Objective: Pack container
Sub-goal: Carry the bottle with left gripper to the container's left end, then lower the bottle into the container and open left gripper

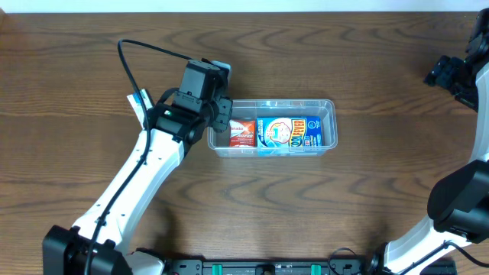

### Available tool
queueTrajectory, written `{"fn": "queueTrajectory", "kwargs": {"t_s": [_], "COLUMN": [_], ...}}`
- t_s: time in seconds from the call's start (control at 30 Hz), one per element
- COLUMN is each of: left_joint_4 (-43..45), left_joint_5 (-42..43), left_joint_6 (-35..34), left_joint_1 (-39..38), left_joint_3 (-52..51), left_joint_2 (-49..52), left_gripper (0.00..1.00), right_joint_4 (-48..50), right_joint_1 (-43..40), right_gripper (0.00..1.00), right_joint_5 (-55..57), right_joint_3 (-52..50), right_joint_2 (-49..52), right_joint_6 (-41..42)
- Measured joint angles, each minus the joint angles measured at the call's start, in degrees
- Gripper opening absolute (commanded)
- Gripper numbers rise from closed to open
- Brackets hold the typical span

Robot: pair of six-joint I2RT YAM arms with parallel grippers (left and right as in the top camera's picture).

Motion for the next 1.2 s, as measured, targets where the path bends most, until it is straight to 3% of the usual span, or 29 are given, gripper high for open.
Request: {"fn": "queueTrajectory", "kwargs": {"t_s": [1.2], "left_joint_4": [1.4], "left_joint_5": [-0.02], "left_joint_6": [0.0], "left_joint_1": [0.0], "left_joint_3": [0.0], "left_joint_2": [8.79], "left_gripper": [0.33], "right_joint_4": [0.0], "right_joint_1": [0.0], "right_gripper": [0.99], "right_joint_5": [0.0], "right_joint_3": [0.0], "right_joint_2": [0.0], "right_joint_6": [0.0]}}
